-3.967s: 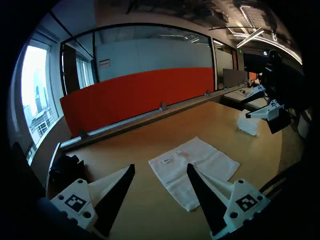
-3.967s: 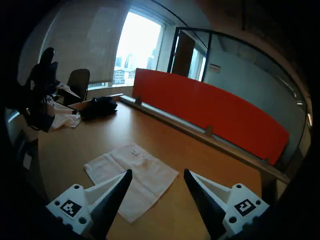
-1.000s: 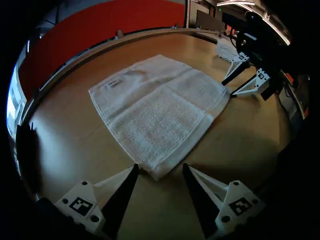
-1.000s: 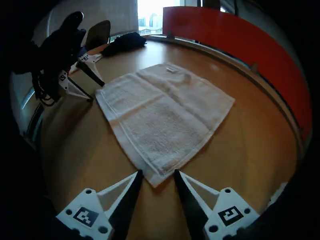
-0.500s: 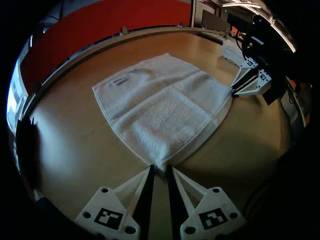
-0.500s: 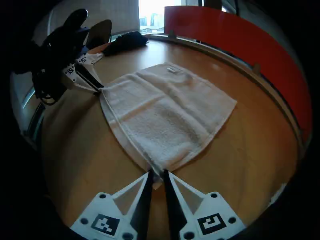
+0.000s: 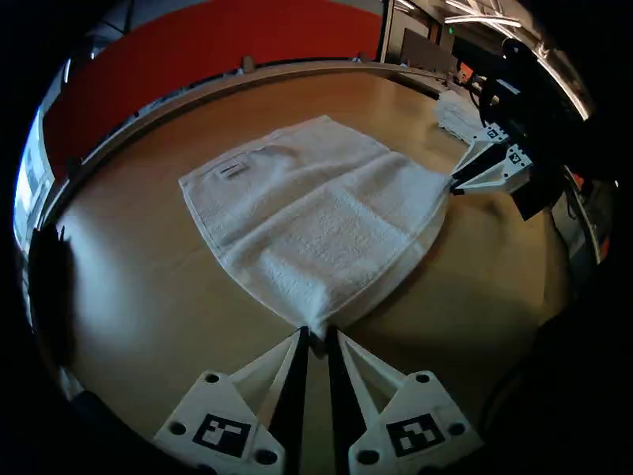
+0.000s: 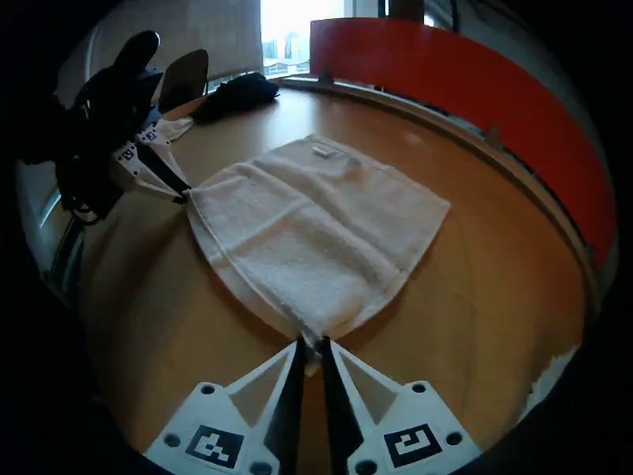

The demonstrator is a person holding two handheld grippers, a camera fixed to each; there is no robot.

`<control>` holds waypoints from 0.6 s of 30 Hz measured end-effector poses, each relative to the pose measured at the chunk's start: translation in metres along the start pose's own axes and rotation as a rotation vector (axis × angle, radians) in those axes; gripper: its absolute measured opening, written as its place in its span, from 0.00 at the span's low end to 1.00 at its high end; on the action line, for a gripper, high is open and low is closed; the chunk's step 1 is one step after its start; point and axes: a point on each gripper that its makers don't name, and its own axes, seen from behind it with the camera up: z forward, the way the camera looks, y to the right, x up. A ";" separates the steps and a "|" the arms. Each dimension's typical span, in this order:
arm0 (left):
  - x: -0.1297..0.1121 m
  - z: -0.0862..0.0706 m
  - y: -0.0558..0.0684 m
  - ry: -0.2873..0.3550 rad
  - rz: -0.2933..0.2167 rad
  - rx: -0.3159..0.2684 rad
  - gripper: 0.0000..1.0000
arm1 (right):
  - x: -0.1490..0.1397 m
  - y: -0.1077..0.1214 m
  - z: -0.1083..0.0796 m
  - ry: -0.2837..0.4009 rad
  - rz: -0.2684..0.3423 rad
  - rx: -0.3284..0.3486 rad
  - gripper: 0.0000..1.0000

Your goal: Fold towel

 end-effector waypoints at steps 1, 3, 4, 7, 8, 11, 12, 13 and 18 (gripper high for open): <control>0.001 -0.001 0.000 0.000 0.001 0.000 0.17 | 0.001 0.000 -0.001 0.001 0.001 0.000 0.15; 0.003 -0.004 0.000 0.002 -0.001 0.001 0.17 | 0.003 0.000 -0.003 0.006 0.002 -0.001 0.15; 0.004 -0.005 0.000 0.003 -0.003 0.001 0.17 | 0.004 0.000 -0.004 0.009 0.001 -0.001 0.15; 0.009 -0.012 -0.001 0.011 -0.011 0.004 0.17 | 0.010 0.000 -0.008 0.022 -0.003 -0.005 0.15; 0.011 -0.014 -0.001 0.014 -0.014 0.005 0.17 | 0.012 0.000 -0.010 0.027 -0.005 -0.007 0.15; 0.017 -0.022 -0.002 0.024 -0.021 0.009 0.17 | 0.019 -0.001 -0.018 0.042 -0.009 -0.013 0.15; 0.020 -0.026 -0.002 0.027 -0.022 0.009 0.17 | 0.022 -0.001 -0.020 0.048 -0.010 -0.015 0.15; 0.022 -0.028 -0.001 0.029 -0.023 0.010 0.17 | 0.024 -0.001 -0.023 0.052 -0.011 -0.017 0.15; 0.030 -0.043 0.002 0.037 -0.026 0.009 0.17 | 0.035 -0.001 -0.036 0.070 -0.011 -0.024 0.15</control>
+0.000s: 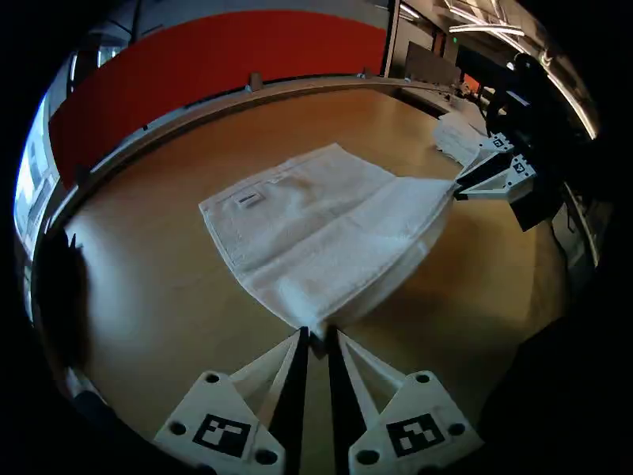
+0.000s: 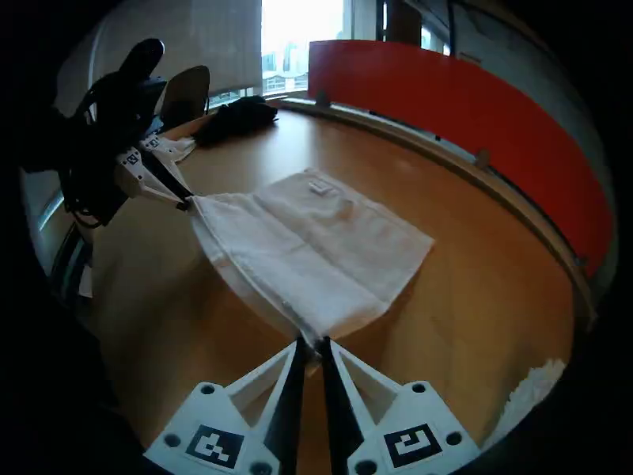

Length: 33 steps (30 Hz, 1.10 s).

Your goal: Fold towel

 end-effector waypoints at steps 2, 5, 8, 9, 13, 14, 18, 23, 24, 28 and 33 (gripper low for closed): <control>0.003 -0.005 0.002 0.002 -0.002 -0.002 0.17 | 0.004 0.000 -0.005 0.004 0.002 -0.002 0.15; 0.008 -0.013 0.006 0.009 -0.006 -0.003 0.17 | 0.010 0.001 -0.013 0.010 0.004 -0.005 0.15; 0.012 -0.021 0.009 0.014 -0.015 -0.006 0.17 | 0.017 0.000 -0.021 0.019 0.005 -0.006 0.14; 0.013 -0.024 0.010 0.015 -0.019 -0.008 0.17 | 0.019 0.000 -0.024 0.022 0.005 -0.007 0.15; 0.016 -0.034 0.012 0.019 -0.037 -0.013 0.17 | 0.026 -0.003 -0.034 0.031 0.004 -0.006 0.15; 0.016 -0.036 0.013 0.019 -0.042 -0.014 0.17 | 0.028 -0.004 -0.036 0.034 0.003 -0.005 0.15; 0.019 -0.044 0.014 0.024 -0.046 -0.012 0.17 | 0.035 -0.009 -0.044 0.043 -0.001 -0.002 0.15; 0.021 -0.052 0.015 0.025 -0.042 -0.012 0.17 | 0.041 -0.013 -0.052 0.050 -0.001 0.004 0.15; 0.021 -0.054 0.015 0.026 -0.042 -0.012 0.17 | 0.042 -0.014 -0.053 0.051 -0.001 0.005 0.15; 0.024 -0.060 0.016 0.033 -0.045 -0.015 0.17 | 0.045 -0.015 -0.058 0.052 -0.006 0.004 0.14; 0.026 -0.067 0.019 0.040 -0.056 -0.022 0.17 | 0.047 -0.017 -0.064 0.051 -0.011 0.004 0.14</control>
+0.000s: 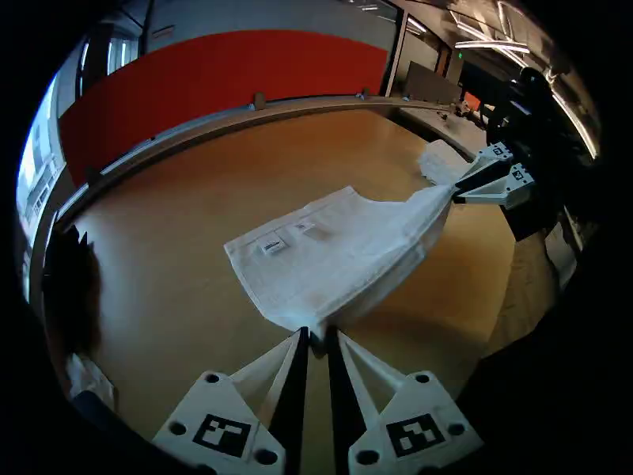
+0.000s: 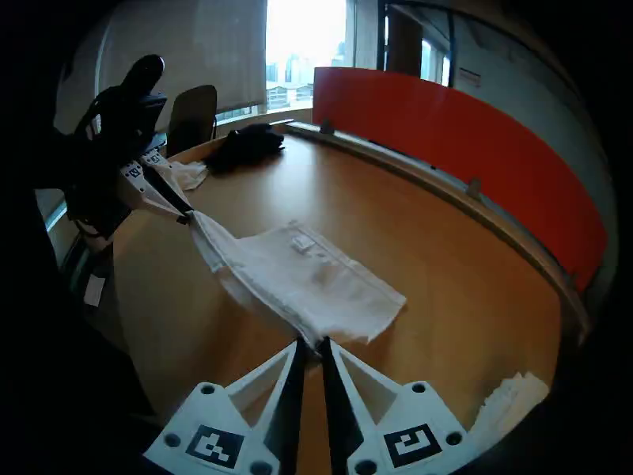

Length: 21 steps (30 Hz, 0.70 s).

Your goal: Fold towel

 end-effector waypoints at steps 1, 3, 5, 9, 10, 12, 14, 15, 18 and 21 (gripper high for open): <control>0.000 -0.001 0.001 0.001 0.000 -0.002 0.17 | 0.000 -0.001 -0.001 0.000 0.000 0.000 0.14; 0.001 -0.004 0.003 0.002 0.000 -0.005 0.17 | 0.001 -0.002 -0.004 0.000 0.001 0.002 0.15; 0.001 -0.007 0.005 0.002 0.002 -0.007 0.17 | 0.001 -0.003 -0.007 0.000 0.001 0.003 0.15; 0.001 -0.011 0.006 0.003 0.004 -0.011 0.17 | 0.002 -0.004 -0.011 0.000 0.002 0.004 0.14; 0.000 -0.011 0.006 0.002 0.003 -0.011 0.17 | 0.002 -0.004 -0.011 -0.001 0.002 0.005 0.15; 0.000 -0.010 0.006 0.001 0.000 -0.011 0.17 | 0.001 -0.004 -0.010 -0.002 0.002 0.005 0.14; 0.000 -0.009 0.005 0.000 -0.004 -0.010 0.17 | 0.001 -0.004 -0.009 -0.004 0.002 0.006 0.14; 0.001 -0.009 0.005 0.002 -0.004 -0.009 0.17 | 0.001 -0.004 -0.009 -0.004 0.000 0.005 0.14; 0.003 -0.007 0.004 0.005 -0.005 -0.006 0.17 | 0.002 -0.003 -0.007 -0.005 -0.003 0.003 0.15; 0.005 -0.004 0.001 0.008 -0.010 -0.004 0.17 | 0.003 0.000 -0.004 -0.006 -0.003 0.004 0.15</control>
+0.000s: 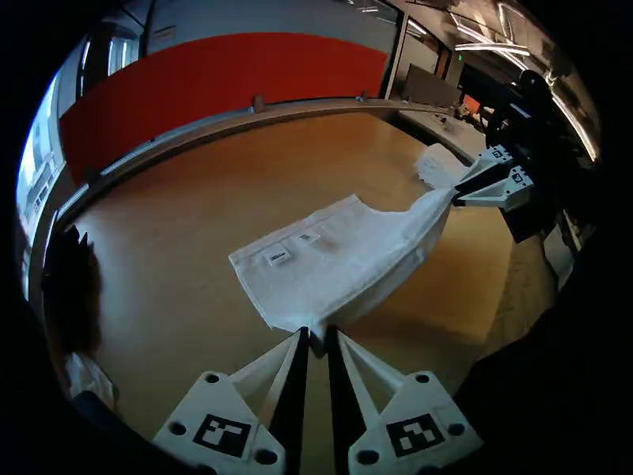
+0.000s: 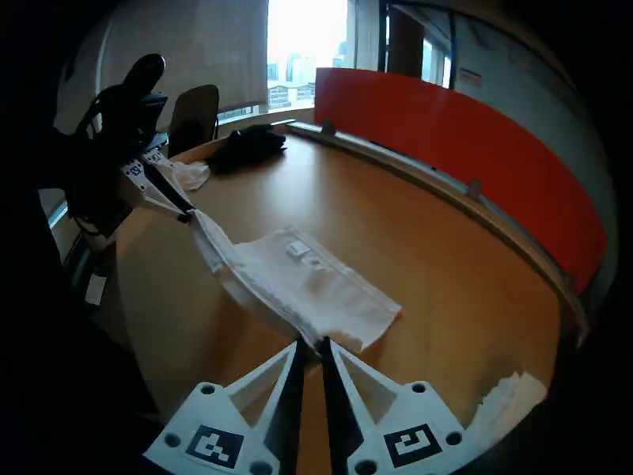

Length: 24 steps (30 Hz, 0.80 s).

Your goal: Fold towel

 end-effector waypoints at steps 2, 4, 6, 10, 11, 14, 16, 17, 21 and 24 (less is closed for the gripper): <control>0.002 0.003 -0.003 0.002 -0.005 0.003 0.17 | 0.000 0.002 0.003 -0.001 0.001 0.000 0.14; 0.004 0.006 -0.005 0.005 -0.012 0.006 0.17 | -0.001 0.006 0.006 -0.008 0.002 -0.001 0.14; 0.006 0.011 -0.008 0.006 -0.018 0.007 0.17 | -0.002 0.010 0.010 -0.016 0.001 -0.003 0.15; 0.010 0.022 -0.013 0.006 -0.023 0.011 0.17 | -0.005 0.019 0.018 -0.033 -0.007 -0.006 0.15; 0.010 0.024 -0.015 0.005 -0.023 0.012 0.17 | -0.005 0.021 0.021 -0.037 -0.009 -0.007 0.15; 0.011 0.034 -0.020 0.000 -0.026 0.018 0.17 | -0.005 0.028 0.028 -0.045 -0.008 -0.005 0.14; 0.011 0.040 -0.023 -0.005 -0.030 0.020 0.17 | -0.007 0.033 0.034 -0.050 -0.005 -0.006 0.14; 0.011 0.043 -0.025 -0.008 -0.031 0.021 0.17 | -0.008 0.035 0.037 -0.053 -0.004 -0.007 0.14; 0.011 0.054 -0.030 -0.014 -0.038 0.025 0.17 | -0.011 0.045 0.048 -0.066 0.006 -0.009 0.14; 0.011 0.061 -0.034 -0.022 -0.038 0.027 0.17 | -0.014 0.050 0.055 -0.076 0.013 -0.007 0.14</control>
